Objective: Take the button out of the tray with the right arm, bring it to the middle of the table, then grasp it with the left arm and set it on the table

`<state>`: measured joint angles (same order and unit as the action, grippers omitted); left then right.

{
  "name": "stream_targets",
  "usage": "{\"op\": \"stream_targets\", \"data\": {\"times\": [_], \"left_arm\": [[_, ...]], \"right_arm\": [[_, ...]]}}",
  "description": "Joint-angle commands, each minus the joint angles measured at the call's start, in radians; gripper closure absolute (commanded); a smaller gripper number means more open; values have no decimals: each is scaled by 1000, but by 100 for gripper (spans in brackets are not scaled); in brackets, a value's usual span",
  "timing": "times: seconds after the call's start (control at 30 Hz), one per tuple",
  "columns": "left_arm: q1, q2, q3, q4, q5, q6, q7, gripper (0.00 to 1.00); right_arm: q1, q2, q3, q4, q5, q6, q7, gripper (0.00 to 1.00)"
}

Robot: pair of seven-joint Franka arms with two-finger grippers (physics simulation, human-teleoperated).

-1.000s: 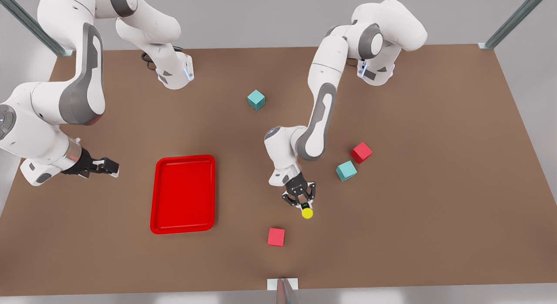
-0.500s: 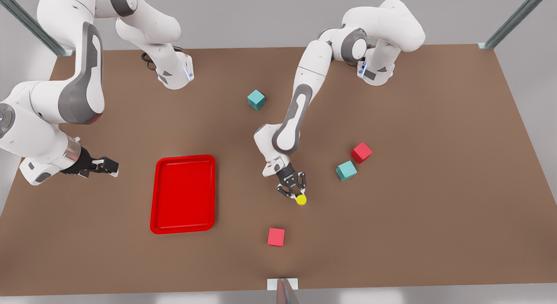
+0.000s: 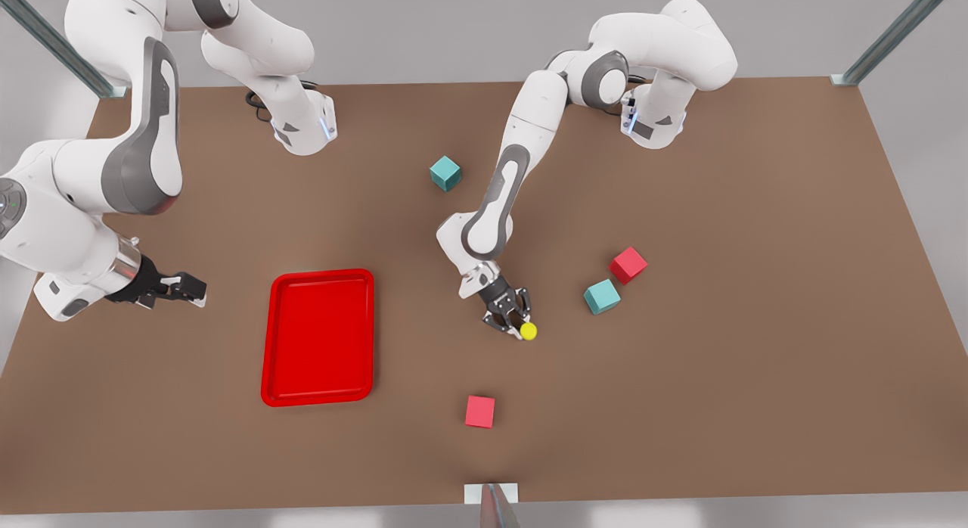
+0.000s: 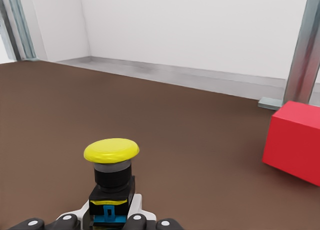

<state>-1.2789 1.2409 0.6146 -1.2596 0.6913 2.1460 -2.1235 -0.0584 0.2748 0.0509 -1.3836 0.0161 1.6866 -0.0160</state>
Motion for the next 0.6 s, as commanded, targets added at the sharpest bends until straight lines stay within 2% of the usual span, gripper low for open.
{"op": "stream_targets", "data": {"times": [0.0, 0.1, 0.23, 0.27, 0.3, 0.57], "left_arm": [[0, -1, 1, 0, 5, -12, -250, 65], [0, -1, 1, 0, 5, -12, -251, 65], [-2, -1, 1, 0, 7, -15, -250, 57], [-2, -1, 1, 0, 7, -15, -250, 33], [-2, -3, 2, 0, 17, -17, -250, 1], [-2, -9, 2, 0, 19, -21, -248, 0]], "right_arm": [[0, -2, 1, 1, 1, -2, 1, 0], [0, 0, 1, -2, 1, 1, 2, 0], [0, 4, 0, -3, 1, 7, 4, 0], [0, 4, 1, -2, 1, 8, 4, 0], [0, 4, 1, -3, 1, 7, 4, 0], [0, 3, 1, 0, 1, 4, 4, 0]]}}
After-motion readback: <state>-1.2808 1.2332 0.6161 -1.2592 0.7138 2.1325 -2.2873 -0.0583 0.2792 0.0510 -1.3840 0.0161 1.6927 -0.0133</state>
